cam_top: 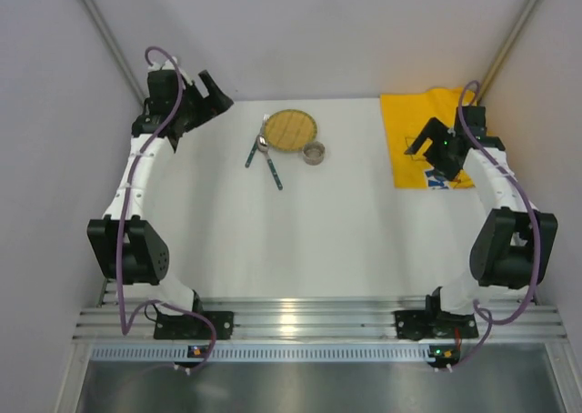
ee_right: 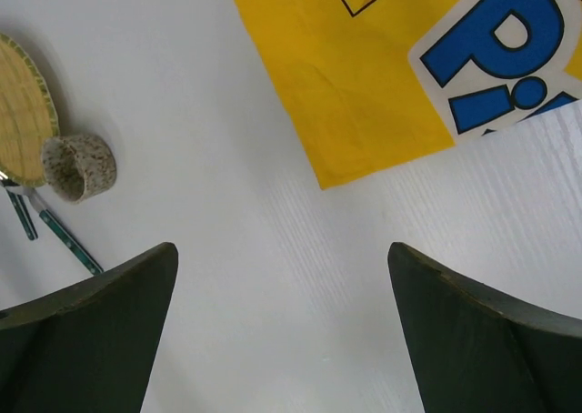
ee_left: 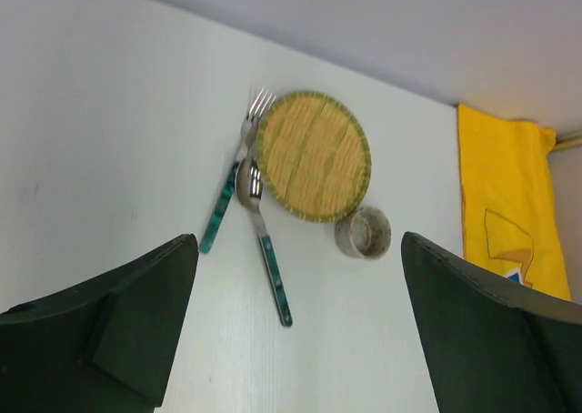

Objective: Set the dinner table for one person

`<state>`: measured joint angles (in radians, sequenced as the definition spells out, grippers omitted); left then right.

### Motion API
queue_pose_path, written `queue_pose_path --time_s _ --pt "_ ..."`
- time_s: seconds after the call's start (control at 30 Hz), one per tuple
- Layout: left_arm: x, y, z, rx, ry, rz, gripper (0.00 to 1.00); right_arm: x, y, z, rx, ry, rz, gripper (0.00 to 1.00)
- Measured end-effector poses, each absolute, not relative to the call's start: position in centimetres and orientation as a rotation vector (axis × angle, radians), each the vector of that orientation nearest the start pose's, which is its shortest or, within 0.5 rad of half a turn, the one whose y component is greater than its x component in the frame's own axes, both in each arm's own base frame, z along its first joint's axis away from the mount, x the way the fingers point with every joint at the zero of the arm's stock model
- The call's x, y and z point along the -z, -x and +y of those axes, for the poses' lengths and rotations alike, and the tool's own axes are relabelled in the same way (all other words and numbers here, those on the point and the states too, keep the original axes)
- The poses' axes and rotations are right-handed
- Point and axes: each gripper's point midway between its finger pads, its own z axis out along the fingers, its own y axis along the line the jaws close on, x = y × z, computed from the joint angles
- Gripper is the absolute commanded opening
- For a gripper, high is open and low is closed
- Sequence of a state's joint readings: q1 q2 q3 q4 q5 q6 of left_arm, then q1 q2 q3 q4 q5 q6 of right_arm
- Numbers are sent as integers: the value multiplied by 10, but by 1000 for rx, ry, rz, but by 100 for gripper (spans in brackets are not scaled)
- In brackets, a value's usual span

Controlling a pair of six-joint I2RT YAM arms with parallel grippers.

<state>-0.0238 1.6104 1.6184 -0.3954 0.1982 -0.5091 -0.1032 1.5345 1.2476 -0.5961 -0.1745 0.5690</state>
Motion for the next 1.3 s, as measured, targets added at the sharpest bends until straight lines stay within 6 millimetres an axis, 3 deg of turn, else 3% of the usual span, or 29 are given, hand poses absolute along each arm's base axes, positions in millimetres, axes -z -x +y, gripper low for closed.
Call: queue_pose_path --time_s 0.2,0.37,0.53,0.67,0.8,0.9,0.93,1.0,1.03,1.1,1.13,1.2,1.3 --pt "-250 -459 -75 550 409 2172 99 -130 -417 5 -344 -737 2447 100" --pt "-212 -422 -84 506 403 2317 99 -82 -438 6 -253 -704 2595 100" --pt "-196 -385 -82 479 410 2375 98 -39 -438 12 -167 -654 2730 100" --pt "-192 -361 -78 464 415 2386 96 -34 -438 14 -132 -633 2764 100" --pt "-194 -355 -76 454 411 2383 96 -28 -444 14 -33 -589 2772 94" --pt "-194 -355 -75 451 407 2385 96 -24 -440 22 87 -509 2799 74" --pt "-194 -355 -76 451 406 2385 96 -24 -441 27 99 -481 2803 61" --pt "-194 -355 -76 452 405 2385 96 -24 -442 36 122 -442 2803 50" --pt "-193 -355 -76 452 406 2385 95 -24 -443 40 133 -424 2801 39" --pt "-193 -355 -76 453 406 2386 95 -24 -443 45 147 -399 2800 35" --pt "-193 -355 -76 453 406 2386 95 -24 -443 46 157 -389 2799 20" --pt "-192 -356 -76 452 407 2390 95 -24 -441 48 165 -370 2806 0" --pt "-190 -356 -76 452 408 2395 96 -24 -438 47 170 -371 2814 0"
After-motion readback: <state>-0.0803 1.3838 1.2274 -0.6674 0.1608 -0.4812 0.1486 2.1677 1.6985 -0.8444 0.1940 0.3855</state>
